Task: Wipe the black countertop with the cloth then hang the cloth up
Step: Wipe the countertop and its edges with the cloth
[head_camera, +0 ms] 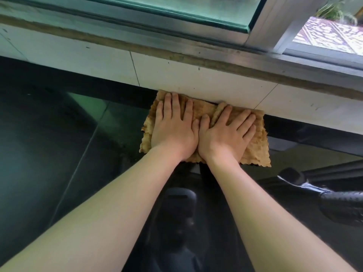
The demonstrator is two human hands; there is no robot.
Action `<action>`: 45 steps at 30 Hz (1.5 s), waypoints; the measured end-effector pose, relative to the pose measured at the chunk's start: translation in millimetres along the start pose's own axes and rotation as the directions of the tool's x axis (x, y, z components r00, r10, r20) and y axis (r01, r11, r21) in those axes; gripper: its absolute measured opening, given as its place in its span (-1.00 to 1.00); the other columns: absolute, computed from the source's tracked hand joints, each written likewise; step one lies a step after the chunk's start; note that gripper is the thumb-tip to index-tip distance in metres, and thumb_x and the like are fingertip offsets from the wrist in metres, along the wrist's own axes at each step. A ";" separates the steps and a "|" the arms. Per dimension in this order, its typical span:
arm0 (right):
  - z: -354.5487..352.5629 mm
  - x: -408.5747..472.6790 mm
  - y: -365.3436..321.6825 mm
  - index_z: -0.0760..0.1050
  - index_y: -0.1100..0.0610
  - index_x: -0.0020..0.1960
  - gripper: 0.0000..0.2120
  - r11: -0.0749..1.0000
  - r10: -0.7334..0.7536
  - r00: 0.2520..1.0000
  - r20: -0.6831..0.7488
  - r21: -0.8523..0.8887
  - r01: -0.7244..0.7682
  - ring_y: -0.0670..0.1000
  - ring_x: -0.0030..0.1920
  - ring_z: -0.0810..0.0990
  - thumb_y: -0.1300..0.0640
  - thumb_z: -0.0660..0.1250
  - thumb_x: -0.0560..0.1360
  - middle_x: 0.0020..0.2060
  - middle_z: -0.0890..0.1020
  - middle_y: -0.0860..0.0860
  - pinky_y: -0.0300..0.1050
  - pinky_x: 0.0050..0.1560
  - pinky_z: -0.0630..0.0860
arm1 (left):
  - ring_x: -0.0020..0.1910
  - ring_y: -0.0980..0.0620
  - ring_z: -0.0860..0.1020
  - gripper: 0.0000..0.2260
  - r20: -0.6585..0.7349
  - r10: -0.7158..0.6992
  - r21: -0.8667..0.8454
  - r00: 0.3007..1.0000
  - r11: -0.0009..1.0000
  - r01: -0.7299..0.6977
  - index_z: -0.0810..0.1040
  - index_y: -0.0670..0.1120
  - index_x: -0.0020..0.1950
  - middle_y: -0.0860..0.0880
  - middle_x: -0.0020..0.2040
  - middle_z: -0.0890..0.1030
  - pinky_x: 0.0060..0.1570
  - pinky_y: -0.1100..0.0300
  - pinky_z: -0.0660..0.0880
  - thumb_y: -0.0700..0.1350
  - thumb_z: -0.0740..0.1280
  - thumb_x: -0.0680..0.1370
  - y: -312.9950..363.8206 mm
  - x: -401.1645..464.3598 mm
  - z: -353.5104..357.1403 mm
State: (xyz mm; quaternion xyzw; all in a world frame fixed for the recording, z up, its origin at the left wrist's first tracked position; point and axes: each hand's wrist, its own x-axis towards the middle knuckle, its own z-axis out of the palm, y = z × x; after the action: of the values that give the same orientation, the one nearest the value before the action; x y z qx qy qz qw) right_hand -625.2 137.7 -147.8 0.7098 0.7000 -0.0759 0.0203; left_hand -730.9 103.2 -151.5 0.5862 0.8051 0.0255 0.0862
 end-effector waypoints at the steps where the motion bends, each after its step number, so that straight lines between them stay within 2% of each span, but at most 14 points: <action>1: -0.3 0.0 0.3 -0.16 0.07 0.65 -0.25 1.000 -0.002 1.000 -0.003 -0.001 0.002 0.29 0.60 -0.24 -0.32 -0.19 0.60 0.60 -0.18 0.30 0.23 0.57 -0.25 | 0.65 -0.20 -0.17 -0.22 -0.001 -0.002 0.009 1.000 1.000 0.002 -0.17 -0.04 0.66 -0.23 0.67 -0.17 0.62 -0.13 -0.16 0.26 -0.50 0.50 0.4 -0.1 -0.2; 7: 2.2 0.6 2.2 -0.15 0.07 0.65 -0.24 1.000 -0.020 1.000 -0.021 -0.004 0.019 0.30 0.60 -0.22 -0.33 -0.20 0.59 0.60 -0.17 0.31 0.24 0.57 -0.23 | 0.65 -0.19 -0.16 -0.22 -0.008 -0.005 0.017 1.000 1.000 0.005 -0.15 -0.04 0.66 -0.22 0.67 -0.16 0.62 -0.12 -0.16 0.26 -0.48 0.49 0.5 -0.7 -0.6; 13: 3.1 -17.7 16.4 -0.08 0.05 0.65 -0.29 0.995 -0.090 0.994 -0.059 0.024 0.092 0.26 0.61 -0.18 -0.30 -0.14 0.62 0.62 -0.12 0.28 0.20 0.58 -0.22 | 0.65 -0.19 -0.15 -0.31 -0.023 0.014 0.008 1.000 1.000 -0.013 -0.12 -0.05 0.67 -0.23 0.68 -0.13 0.62 -0.11 -0.18 0.26 -0.34 0.60 2.0 -19.4 4.3; 20: 2.0 -74.6 43.5 -0.09 0.03 0.65 -0.33 0.993 -0.108 0.993 -0.041 0.052 0.110 0.21 0.62 -0.18 -0.26 -0.13 0.64 0.63 -0.13 0.24 0.17 0.59 -0.21 | 0.65 -0.21 -0.15 -0.36 -0.026 0.052 0.009 0.998 0.999 -0.052 -0.09 -0.07 0.67 -0.25 0.67 -0.12 0.61 -0.15 -0.15 0.23 -0.27 0.65 7.8 -79.4 9.8; 24: 5.6 -116.5 59.4 -0.10 0.01 0.65 -0.33 0.995 -0.096 0.995 -0.038 0.005 0.096 0.20 0.62 -0.19 -0.28 -0.17 0.64 0.63 -0.13 0.22 0.16 0.59 -0.21 | 0.65 -0.21 -0.16 -0.40 -0.027 0.081 -0.008 0.996 0.997 -0.081 -0.09 -0.09 0.67 -0.24 0.67 -0.12 0.61 -0.17 -0.15 0.17 -0.21 0.68 8.3 -123.5 15.7; 30: 15.2 -192.4 84.2 -0.19 -0.04 0.65 -0.34 0.999 -0.046 0.999 0.009 -0.012 0.046 0.14 0.62 -0.28 -0.29 -0.21 0.62 0.63 -0.22 0.18 0.13 0.59 -0.26 | 0.65 -0.21 -0.23 -0.38 -0.007 0.124 -0.026 0.992 0.992 -0.124 -0.13 -0.08 0.66 -0.24 0.67 -0.17 0.60 -0.17 -0.19 0.16 -0.26 0.65 7.6 -200.8 23.6; 42: 30.5 -330.2 125.1 -0.19 -0.03 0.65 -0.35 0.999 0.012 1.000 0.015 -0.039 -0.011 0.13 0.62 -0.28 -0.25 -0.23 0.62 0.63 -0.20 0.17 0.11 0.59 -0.27 | 0.63 -0.20 -0.31 -0.43 0.019 0.187 -0.063 0.982 0.981 -0.186 -0.28 -0.09 0.59 -0.25 0.64 -0.27 0.59 -0.17 -0.25 0.13 -0.29 0.64 2.4 -339.0 40.7; 45: 33.5 -354.0 121.5 -0.19 -0.02 0.65 -0.33 0.998 0.035 0.999 0.025 -0.044 -0.033 0.14 0.61 -0.28 -0.25 -0.24 0.61 0.63 -0.20 0.18 0.12 0.58 -0.27 | 0.63 -0.19 -0.32 -0.40 0.031 0.209 -0.071 0.978 0.976 -0.206 -0.24 -0.10 0.63 -0.25 0.64 -0.26 0.59 -0.17 -0.26 0.12 -0.33 0.62 -7.9 -360.8 37.9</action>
State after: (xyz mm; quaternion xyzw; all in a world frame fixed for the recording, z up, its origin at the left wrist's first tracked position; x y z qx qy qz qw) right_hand -509.7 -219.9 -142.1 0.7199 0.6890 -0.0697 0.0460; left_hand -624.5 -243.7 -150.6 0.6642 0.7365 0.0500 0.1181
